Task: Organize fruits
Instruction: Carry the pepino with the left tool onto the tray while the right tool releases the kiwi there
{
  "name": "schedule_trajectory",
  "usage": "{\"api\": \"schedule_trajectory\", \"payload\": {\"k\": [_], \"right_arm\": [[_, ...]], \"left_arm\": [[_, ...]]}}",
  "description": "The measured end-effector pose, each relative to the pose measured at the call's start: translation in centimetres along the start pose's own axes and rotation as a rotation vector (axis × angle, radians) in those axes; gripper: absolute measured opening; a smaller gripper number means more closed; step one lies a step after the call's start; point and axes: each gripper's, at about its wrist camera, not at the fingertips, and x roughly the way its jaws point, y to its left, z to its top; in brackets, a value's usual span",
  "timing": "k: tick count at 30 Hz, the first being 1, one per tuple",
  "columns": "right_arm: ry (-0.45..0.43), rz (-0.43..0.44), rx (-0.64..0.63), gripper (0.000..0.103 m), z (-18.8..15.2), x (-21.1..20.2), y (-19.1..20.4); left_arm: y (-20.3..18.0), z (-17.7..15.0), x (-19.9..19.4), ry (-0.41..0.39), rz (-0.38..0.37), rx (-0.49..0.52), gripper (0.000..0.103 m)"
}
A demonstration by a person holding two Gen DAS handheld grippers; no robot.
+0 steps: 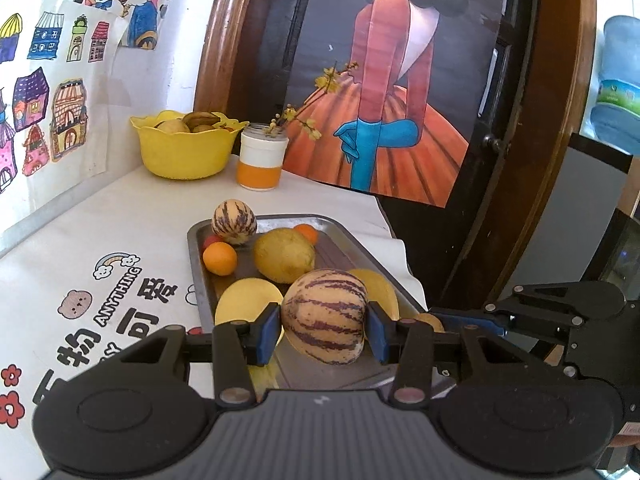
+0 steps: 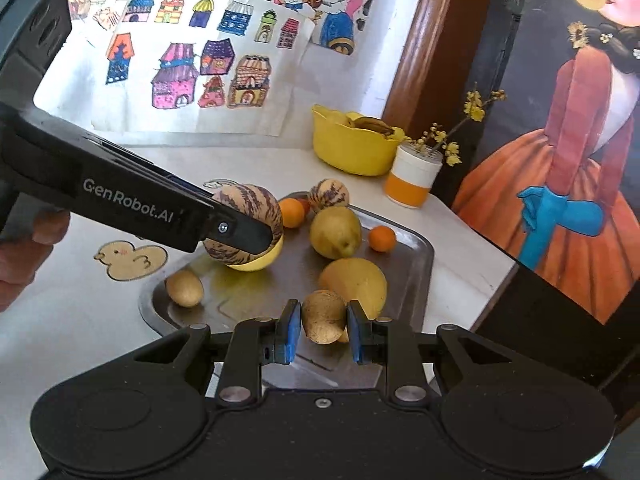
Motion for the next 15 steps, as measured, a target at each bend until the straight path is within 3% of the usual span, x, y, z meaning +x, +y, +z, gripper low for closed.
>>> {"api": "schedule_trajectory", "payload": {"k": [5,15], "right_arm": [[-0.01,-0.048,0.053,0.026,-0.7,0.0,0.2],[-0.028,-0.056,0.135,0.027,-1.5,-0.2,0.3]], "left_arm": [[-0.4,-0.5,0.2,0.015,0.017,0.017,0.049],[-0.5,-1.1,0.4,0.038,0.045,0.031,0.049]]}}
